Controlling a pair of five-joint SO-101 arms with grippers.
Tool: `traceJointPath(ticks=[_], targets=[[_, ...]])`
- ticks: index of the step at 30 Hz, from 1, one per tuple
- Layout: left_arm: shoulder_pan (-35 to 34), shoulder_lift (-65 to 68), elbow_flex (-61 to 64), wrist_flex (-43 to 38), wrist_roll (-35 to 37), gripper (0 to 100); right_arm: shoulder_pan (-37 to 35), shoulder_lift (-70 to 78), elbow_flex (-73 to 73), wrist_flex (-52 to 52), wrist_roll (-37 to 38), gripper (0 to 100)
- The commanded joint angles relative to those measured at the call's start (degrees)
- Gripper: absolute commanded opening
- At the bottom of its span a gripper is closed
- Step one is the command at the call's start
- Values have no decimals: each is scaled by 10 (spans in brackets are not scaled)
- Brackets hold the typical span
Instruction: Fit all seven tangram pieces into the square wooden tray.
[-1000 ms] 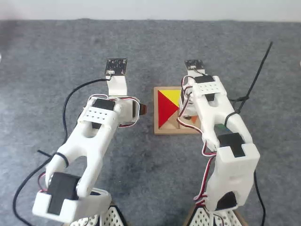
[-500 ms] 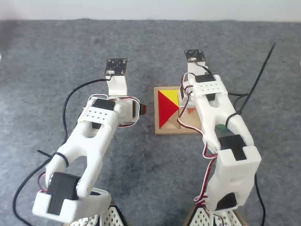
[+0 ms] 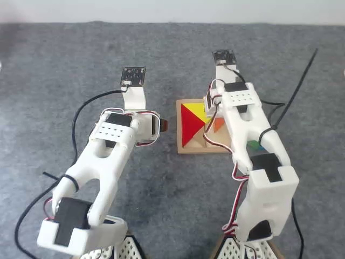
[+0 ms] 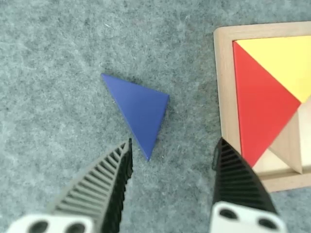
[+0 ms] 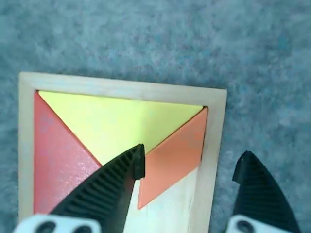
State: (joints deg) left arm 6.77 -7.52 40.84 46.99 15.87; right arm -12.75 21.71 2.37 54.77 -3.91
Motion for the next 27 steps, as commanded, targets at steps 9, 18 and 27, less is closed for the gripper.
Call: traceJointPath(ticks=[9, 18, 27], targets=[[2, -4, -15, -10, -6, 254, -19, 27, -29, -6, -2, 296], [2, -4, -15, -10, -6, 254, -20, 45, -42, -5, -2, 296], [0, -5, -15, -10, -6, 254, -11, 45, -42, 80, -1, 159]])
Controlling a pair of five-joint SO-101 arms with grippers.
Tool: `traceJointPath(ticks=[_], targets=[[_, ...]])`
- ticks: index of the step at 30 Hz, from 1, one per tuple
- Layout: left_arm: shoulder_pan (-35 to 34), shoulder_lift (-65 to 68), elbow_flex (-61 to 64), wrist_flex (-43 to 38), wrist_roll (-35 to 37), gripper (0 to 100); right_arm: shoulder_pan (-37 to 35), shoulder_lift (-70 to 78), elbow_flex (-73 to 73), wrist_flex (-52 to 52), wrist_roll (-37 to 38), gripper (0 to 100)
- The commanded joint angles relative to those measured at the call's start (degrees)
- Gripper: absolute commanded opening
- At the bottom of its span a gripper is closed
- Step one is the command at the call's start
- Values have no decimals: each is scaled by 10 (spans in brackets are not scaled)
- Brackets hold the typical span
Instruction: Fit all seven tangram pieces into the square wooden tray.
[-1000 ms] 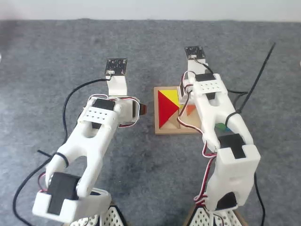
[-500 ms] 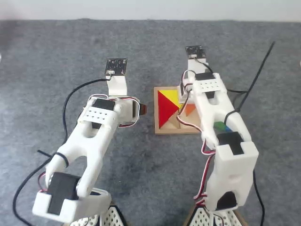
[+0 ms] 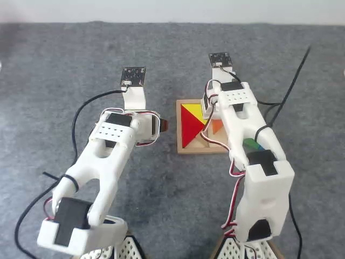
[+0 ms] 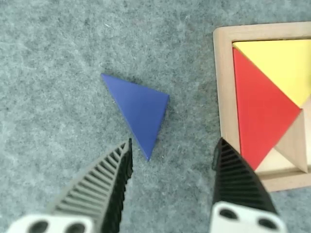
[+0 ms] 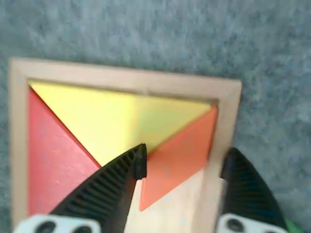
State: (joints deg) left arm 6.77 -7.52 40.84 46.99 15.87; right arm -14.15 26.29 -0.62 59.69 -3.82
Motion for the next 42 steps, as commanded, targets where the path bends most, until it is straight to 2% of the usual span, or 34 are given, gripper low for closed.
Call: traceJointPath(ticks=[1, 22, 29, 42], targets=[[0, -5, -15, -10, -6, 254, 3, 0, -12, 38, 0, 157], [-1, -6, -15, -10, -6, 254, -28, -2, -35, 61, 5, 164], [0, -6, -15, -9, -6, 254, -39, -1, -75, 117, 5, 268], [1, -6, -15, -8, -6, 254, -51, 15, -92, 127, 4, 271]])
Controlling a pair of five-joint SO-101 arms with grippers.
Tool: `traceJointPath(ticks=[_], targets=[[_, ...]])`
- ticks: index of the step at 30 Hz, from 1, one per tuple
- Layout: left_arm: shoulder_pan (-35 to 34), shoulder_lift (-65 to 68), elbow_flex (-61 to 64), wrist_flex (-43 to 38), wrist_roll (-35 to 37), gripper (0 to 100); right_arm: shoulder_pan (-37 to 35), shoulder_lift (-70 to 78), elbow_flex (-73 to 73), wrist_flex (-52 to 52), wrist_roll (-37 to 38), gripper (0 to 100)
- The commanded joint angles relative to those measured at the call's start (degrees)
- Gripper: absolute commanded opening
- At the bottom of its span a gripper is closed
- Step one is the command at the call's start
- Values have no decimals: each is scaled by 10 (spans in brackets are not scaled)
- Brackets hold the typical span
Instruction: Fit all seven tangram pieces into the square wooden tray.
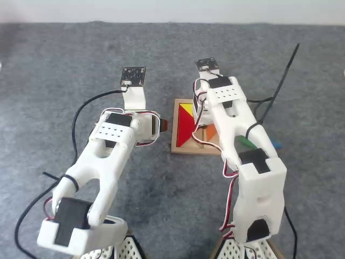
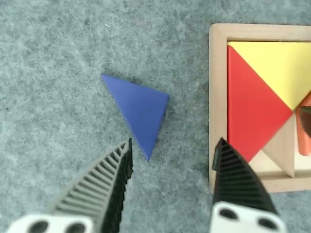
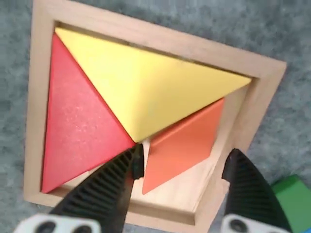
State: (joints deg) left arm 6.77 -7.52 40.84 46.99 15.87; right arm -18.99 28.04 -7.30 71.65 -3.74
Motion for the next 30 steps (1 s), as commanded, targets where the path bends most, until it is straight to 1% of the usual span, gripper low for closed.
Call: traceJointPath(ticks=[1, 5, 9, 10, 14, 17, 30], targets=[[1, -6, -15, -8, -6, 254, -2, 7, -25, 5, 4, 271], [2, -7, -15, -8, -6, 254, -7, 44, -29, -3, 4, 271], [1, -7, -15, -7, -6, 254, -8, 46, -40, 0, 4, 265], [0, -7, -15, -7, -6, 254, -7, 47, -40, 0, 4, 249], [-1, -7, -15, -7, -6, 254, -7, 48, -40, 0, 8, 133], [-1, -7, -15, -8, -6, 254, -6, 48, -40, 1, 8, 83], [-1, -7, -15, -8, -6, 254, -7, 44, -39, 3, 6, 77]])
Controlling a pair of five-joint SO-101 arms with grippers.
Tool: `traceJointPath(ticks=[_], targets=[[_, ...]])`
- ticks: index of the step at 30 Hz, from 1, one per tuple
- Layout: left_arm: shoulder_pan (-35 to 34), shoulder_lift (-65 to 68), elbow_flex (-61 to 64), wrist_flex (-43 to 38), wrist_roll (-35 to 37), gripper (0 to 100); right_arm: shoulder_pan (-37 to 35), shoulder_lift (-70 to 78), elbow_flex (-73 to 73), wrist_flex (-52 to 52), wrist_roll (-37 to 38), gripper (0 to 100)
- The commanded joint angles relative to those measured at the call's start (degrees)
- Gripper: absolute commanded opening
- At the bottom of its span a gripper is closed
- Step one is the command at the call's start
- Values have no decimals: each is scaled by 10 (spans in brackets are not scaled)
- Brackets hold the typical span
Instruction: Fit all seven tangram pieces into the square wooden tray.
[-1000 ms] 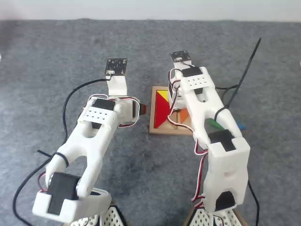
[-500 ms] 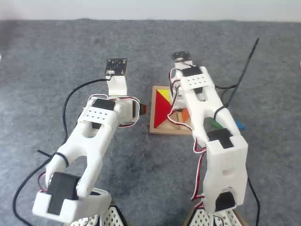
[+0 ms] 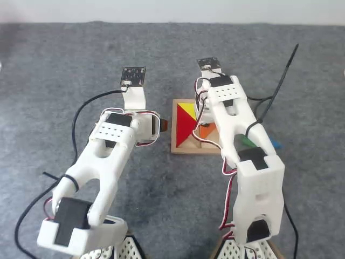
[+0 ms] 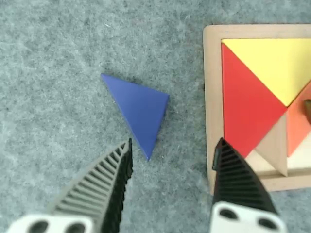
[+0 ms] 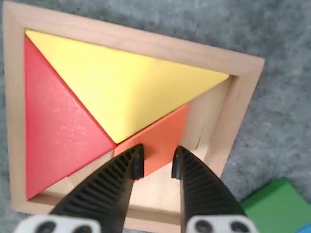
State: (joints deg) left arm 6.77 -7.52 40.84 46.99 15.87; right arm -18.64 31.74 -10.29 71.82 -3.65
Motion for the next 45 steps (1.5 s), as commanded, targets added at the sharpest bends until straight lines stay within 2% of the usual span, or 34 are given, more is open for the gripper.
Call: traceJointPath(ticks=[1, 10, 16, 22, 35, 45], targets=[[-1, -7, -15, -8, -6, 254, -12, 8, -9, 1, 5, 79], [-1, -7, -15, -8, -6, 254, -19, -12, -22, 32, 6, 200], [-1, -7, -15, -7, -6, 254, 30, -12, -21, 43, 7, 199], [-1, -7, -15, -8, -6, 254, 47, -32, -28, 54, 8, 199], [-1, -7, -15, -8, -6, 254, -35, -87, -23, 53, -16, 201], [-2, -7, -15, -7, -6, 254, -33, -15, -20, 50, -13, 199]])
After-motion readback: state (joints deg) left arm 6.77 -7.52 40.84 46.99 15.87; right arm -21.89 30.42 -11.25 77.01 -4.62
